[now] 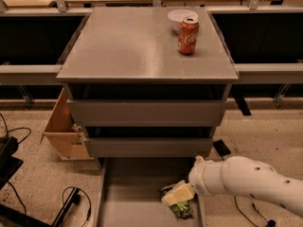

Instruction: Place green jalapeno chip bag into bottom drawer

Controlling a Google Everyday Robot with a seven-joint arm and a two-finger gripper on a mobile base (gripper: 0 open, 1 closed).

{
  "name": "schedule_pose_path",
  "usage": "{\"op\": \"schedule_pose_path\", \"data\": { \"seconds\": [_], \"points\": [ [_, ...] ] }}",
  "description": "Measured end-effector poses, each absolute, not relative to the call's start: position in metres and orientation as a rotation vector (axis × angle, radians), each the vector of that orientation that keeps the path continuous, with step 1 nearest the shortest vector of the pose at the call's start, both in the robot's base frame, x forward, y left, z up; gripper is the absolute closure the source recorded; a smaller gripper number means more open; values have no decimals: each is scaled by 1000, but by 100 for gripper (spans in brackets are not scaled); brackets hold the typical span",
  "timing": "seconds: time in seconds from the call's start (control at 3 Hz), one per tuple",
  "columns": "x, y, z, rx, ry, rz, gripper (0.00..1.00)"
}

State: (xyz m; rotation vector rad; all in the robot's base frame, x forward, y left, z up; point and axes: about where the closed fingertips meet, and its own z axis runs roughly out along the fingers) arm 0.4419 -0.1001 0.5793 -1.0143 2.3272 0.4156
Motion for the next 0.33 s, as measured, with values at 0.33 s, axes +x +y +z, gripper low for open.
{"op": "schedule_pose_path", "data": {
  "seconds": [0.33],
  "points": [
    [432, -118, 607, -1070, 2361, 217, 0]
  ]
}}
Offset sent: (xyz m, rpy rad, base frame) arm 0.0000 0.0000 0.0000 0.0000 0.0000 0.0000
